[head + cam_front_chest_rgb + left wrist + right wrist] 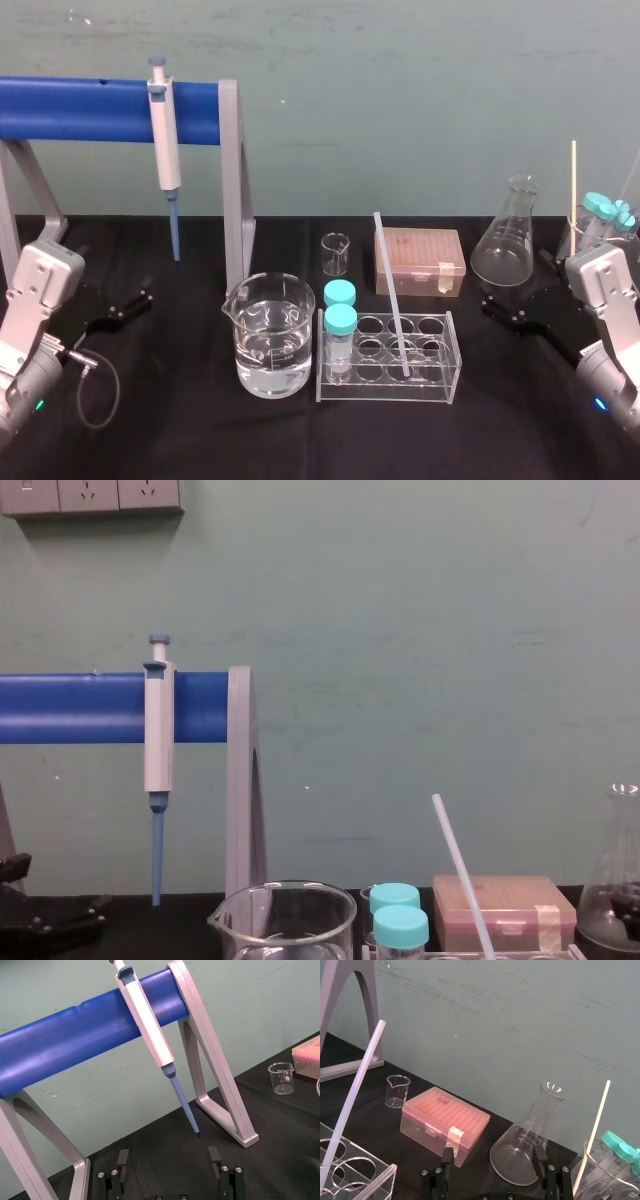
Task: Pick up the stirring rod with one hand, then place it down.
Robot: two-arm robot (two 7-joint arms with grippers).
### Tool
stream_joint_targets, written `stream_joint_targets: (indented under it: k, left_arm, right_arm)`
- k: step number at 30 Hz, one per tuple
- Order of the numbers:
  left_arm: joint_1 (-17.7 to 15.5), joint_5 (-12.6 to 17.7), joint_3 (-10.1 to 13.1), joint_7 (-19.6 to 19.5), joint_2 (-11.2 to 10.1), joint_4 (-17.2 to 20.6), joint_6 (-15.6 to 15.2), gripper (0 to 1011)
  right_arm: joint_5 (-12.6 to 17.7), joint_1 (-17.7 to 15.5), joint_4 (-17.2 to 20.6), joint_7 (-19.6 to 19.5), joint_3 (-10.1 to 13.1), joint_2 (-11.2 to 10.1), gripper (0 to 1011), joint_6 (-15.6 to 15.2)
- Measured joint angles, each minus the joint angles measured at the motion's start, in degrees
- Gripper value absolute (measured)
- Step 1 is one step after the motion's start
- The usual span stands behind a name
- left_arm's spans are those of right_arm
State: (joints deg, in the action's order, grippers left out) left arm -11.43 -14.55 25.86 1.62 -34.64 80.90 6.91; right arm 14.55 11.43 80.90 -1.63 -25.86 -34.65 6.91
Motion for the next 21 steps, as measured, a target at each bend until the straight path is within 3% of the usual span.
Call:
stream_joint_targets:
  k: [21]
  left_arm:
    - [0.0,0.0,0.0,0.0,0.0,0.0,0.0,1000]
  right_arm:
    - [0.0,0.0,0.0,0.0,0.0,0.0,1000,0.0]
